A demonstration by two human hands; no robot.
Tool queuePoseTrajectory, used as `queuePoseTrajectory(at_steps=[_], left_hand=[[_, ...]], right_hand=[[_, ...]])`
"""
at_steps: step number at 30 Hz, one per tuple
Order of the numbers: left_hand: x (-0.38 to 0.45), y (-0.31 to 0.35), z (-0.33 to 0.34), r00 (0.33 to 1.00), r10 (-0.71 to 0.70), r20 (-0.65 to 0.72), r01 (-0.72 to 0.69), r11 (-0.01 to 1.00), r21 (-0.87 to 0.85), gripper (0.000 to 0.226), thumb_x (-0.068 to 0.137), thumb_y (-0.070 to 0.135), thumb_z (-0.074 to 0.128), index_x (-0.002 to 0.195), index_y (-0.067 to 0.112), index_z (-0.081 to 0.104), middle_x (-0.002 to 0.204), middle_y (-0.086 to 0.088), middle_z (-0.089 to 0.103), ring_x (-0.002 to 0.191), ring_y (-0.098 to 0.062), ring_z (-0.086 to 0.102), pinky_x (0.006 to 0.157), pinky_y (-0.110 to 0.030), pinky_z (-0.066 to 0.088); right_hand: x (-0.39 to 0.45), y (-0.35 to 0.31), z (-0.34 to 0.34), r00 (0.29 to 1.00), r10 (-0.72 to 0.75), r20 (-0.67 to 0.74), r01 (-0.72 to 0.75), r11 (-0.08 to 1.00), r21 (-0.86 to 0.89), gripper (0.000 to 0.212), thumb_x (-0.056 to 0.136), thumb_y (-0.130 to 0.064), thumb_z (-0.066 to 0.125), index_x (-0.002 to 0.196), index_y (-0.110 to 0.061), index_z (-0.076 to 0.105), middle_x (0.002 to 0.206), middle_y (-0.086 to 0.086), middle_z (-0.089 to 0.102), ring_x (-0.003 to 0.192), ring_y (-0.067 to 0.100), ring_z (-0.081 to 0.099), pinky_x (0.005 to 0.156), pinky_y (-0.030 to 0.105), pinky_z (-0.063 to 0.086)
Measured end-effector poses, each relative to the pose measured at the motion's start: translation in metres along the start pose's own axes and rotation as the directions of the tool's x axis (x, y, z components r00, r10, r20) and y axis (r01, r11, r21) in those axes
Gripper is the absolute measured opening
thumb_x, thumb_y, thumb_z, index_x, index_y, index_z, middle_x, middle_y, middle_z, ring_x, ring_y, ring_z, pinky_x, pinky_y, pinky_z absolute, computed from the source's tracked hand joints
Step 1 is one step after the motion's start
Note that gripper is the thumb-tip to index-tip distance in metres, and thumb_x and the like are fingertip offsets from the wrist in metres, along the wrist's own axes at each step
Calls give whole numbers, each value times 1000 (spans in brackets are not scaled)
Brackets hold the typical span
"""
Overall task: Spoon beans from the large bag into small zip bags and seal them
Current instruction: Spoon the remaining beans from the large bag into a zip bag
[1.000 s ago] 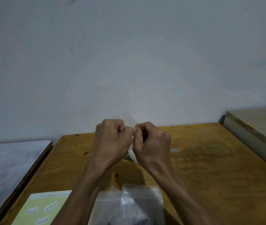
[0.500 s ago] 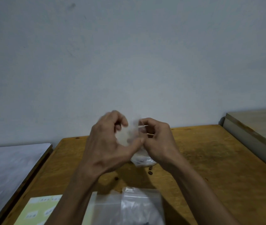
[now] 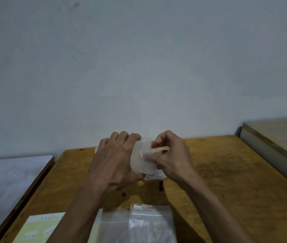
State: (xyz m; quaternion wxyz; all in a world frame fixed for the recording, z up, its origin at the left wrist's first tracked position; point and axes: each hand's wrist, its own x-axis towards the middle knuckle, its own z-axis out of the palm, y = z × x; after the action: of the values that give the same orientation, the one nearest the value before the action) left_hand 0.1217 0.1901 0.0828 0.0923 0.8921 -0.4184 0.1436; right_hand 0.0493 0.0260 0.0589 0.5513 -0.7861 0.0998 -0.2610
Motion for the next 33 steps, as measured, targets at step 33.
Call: queuePoseTrajectory(at_steps=[33], left_hand=[[17, -30, 53, 923, -201, 328, 362, 739, -568, 129, 34, 65, 93, 145, 21, 45, 133, 9, 54, 114, -11, 55, 86, -26, 53]], right_hand=[[-19, 96, -26, 916, -352, -193, 195, 810, -553, 14, 101, -20, 54, 105, -19, 67, 89, -8, 60, 75, 4, 53, 65, 19, 48]])
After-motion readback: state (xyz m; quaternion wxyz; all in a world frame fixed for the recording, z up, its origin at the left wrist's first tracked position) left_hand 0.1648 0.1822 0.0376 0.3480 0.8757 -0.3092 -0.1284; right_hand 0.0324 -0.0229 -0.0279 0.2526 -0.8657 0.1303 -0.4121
